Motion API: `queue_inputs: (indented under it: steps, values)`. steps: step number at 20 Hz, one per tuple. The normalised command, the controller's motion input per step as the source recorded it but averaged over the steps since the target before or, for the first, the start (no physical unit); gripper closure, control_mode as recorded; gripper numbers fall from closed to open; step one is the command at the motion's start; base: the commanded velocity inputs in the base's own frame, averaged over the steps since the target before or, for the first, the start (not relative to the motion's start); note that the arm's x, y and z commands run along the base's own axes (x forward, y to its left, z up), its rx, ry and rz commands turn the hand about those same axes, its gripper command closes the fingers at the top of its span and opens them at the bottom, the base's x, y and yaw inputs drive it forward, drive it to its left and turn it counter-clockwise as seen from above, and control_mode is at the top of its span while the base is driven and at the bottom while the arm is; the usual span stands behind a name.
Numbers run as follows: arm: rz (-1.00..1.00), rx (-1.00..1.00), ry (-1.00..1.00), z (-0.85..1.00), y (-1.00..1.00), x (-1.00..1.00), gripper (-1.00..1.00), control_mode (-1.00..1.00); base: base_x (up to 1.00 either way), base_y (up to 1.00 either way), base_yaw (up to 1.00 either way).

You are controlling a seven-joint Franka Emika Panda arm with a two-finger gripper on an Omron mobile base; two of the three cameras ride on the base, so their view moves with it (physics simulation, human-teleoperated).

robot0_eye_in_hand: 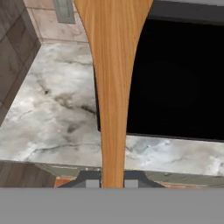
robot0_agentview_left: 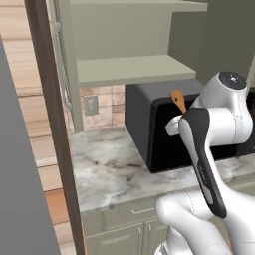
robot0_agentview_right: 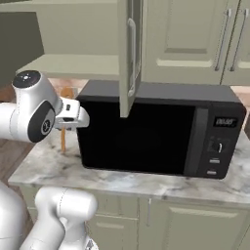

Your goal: Organize the utensils by type. Pick up the wooden spoons from the counter and place them in the open cabinet. Then pick up the metallic utensils from the counter and place them in the open drawer.

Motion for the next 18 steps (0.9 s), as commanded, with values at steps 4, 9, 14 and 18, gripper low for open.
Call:
queue_inputs:
  steps: [4,9,14,18]
  values:
    - [0.0,0.0,0.0,0.0,0.0,0.0,1.0,1.0,0.46,0.28,0.0]
    - [0.0,0.0,0.0,0.0,0.0,0.0,1.0,1.0,0.44,0.33,0.0]
    - [0.0,0.0,0.0,0.0,0.0,0.0,1.0,1.0,0.14,0.14,0.0]
    - [0.0,0.0,0.0,0.0,0.0,0.0,1.0,1.0,-0.01,0.0,0.0]
